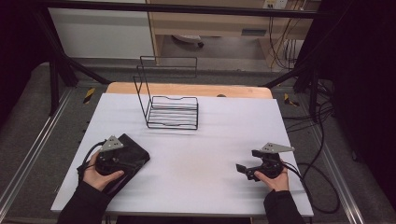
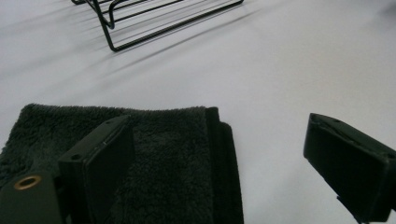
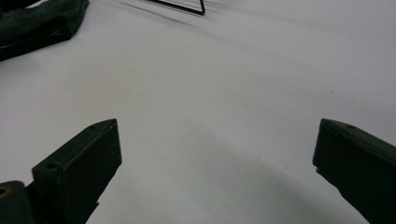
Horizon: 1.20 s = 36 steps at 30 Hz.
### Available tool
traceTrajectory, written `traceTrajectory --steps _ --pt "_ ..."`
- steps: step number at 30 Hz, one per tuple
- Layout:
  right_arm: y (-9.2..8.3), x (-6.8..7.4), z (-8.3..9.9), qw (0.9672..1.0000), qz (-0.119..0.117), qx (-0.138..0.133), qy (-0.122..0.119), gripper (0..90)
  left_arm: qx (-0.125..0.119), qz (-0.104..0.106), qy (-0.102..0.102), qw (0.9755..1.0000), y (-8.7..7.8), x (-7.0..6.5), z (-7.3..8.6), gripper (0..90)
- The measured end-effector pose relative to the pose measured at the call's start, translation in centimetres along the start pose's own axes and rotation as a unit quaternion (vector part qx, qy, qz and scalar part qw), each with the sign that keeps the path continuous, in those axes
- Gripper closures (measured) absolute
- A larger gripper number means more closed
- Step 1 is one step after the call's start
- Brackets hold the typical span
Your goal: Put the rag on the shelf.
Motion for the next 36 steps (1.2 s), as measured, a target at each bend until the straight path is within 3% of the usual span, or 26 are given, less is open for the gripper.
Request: traceTrajectory --steps 5,12,16,20,25,36 --pt "0.0 0.0 0.0 1.0 0.001 -0.001 0.001 1.7 0.007 -0.008 0.002 0.9999 0.4 -0.3 -1.0 11.4" --pt "-0.1 0.0 0.0 1.0 0.0 -0.003 0.004 1.7 0.04 -0.023 0.002 0.9989 2.1 -0.4 -2.2 18.4" --pt "0.0 0.0 0.0 1.0 0.001 -0.001 0.0 1.7 0.051 -0.028 0.002 0.9983 3.0 -0.5 -2.0 27.7" --pt "0.1 0.0 0.0 1.0 0.0 0.001 0.001 1.8 0.083 -0.041 0.01 0.9957 4.3 -0.3 -1.1 37.9" --pt "0.1 0.0 0.0 1.0 0.002 0.003 0.001 1.8 0.09 -0.05 0.017 0.9945 4.5 -0.3 -0.8 49.9" --pt "0.2 0.0 0.1 1.0 0.002 0.007 0.002 1.9 0.101 -0.062 0.011 0.9929 5.0 -0.3 -0.5 59.5"
Point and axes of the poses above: each handheld gripper's, and its own axes: y roughly forward along the jaws, z roughly out of its underside, x roughly to its left, the point moved 3 cm from there along y, roughly forward along the jaws, and after that the axes turned 1 degree about x, right-handed, at the moved point
